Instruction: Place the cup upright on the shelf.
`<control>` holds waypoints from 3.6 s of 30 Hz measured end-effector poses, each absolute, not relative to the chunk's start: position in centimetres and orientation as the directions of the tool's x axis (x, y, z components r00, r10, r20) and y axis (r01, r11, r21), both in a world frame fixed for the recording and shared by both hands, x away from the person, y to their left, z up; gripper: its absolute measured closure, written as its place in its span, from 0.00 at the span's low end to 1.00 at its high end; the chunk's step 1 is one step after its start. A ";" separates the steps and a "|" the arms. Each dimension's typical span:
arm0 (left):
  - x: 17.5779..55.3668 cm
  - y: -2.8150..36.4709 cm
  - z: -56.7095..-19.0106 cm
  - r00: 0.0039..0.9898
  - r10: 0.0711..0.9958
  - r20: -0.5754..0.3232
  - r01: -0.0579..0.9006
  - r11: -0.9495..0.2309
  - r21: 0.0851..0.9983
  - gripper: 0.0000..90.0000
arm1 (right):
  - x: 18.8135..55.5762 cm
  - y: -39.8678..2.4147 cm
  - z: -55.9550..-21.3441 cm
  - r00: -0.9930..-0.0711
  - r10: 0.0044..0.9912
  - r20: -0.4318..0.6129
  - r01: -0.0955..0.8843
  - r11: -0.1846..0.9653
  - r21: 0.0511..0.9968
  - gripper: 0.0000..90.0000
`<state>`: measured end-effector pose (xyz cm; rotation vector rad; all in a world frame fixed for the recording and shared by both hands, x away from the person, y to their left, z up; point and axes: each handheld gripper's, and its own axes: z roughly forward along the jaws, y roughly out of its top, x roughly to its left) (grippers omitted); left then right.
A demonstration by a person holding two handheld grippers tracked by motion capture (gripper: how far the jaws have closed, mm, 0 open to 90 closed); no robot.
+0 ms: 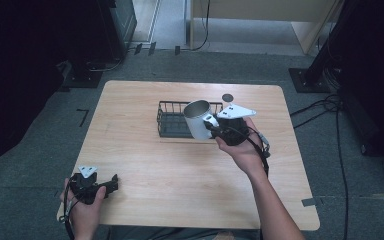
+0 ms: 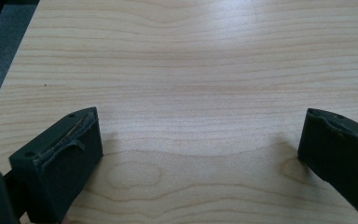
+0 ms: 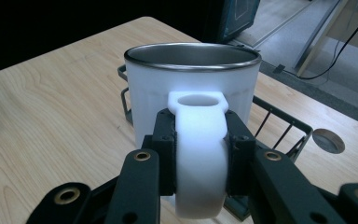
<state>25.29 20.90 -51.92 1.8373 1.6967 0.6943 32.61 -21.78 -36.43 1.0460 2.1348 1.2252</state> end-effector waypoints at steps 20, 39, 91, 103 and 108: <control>25.3 20.9 -51.9 0.074 0.997 0.011 0.719 -0.061 0.692 0.00 | 35.9 -20.3 -34.7 -0.608 0.794 -0.025 0.367 0.309 0.877 0.80; 25.3 20.9 -51.9 0.076 0.997 0.012 0.720 -0.063 0.691 0.00 | 40.4 -18.6 -35.8 -0.611 0.790 -0.037 0.357 0.317 0.879 0.80; 25.3 20.9 -51.9 0.076 0.997 0.012 0.720 -0.063 0.691 0.00 | 41.4 -25.8 -41.7 -0.650 0.749 0.131 0.449 0.239 0.861 0.60; 25.3 20.9 -51.9 0.076 0.997 0.013 0.720 -0.064 0.691 0.00 | 39.3 -28.7 -41.0 -0.604 0.785 0.142 0.448 0.186 0.875 0.69; 25.3 20.9 -51.9 0.076 0.997 0.013 0.720 -0.063 0.691 0.00 | 37.9 -29.8 -40.8 -0.590 0.794 0.150 0.445 0.164 0.881 0.67</control>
